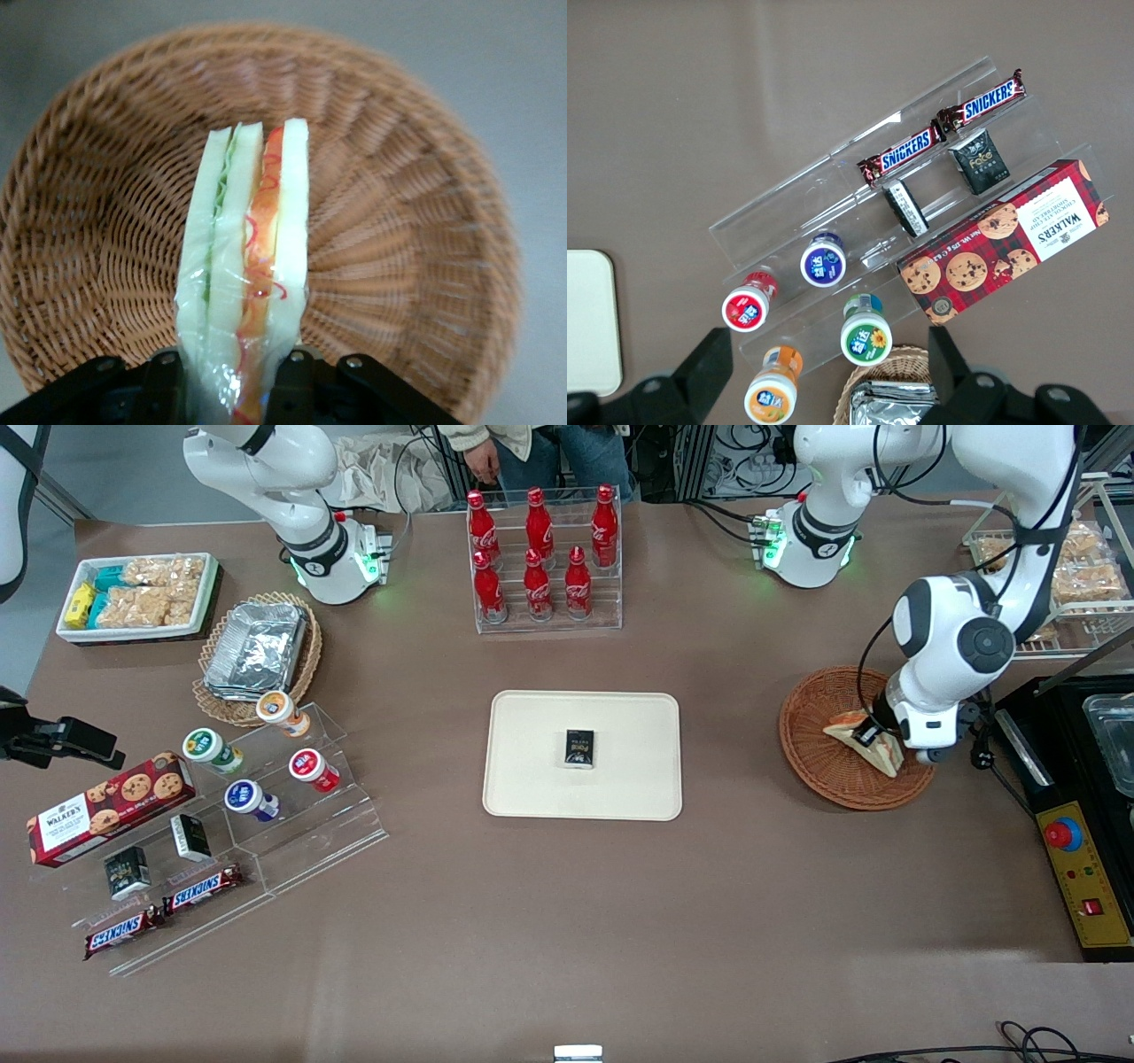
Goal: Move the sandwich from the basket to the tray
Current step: 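Lift the sandwich and carry it toward the white tray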
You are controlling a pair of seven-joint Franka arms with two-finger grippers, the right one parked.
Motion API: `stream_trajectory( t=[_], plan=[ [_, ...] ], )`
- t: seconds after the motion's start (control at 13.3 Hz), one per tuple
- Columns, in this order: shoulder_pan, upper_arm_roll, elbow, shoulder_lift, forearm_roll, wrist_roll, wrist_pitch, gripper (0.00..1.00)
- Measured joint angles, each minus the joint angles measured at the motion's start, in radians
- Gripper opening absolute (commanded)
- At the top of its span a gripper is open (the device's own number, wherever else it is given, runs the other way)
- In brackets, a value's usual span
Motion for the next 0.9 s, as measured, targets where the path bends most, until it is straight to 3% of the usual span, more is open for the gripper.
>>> stream_trajectory(
  t=[0.22, 0.53, 0.67, 0.9],
  plan=[
    [-0.006, -0.060, 0.101, -0.120, 0.000, 0.071, -0.251, 0.00],
    [-0.014, -0.186, 0.451, -0.115, -0.057, 0.100, -0.657, 0.00],
    [-0.015, -0.251, 0.548, -0.070, -0.082, 0.132, -0.713, 0.00],
    [-0.018, -0.372, 0.564, -0.009, -0.103, 0.179, -0.660, 0.00]
  ],
)
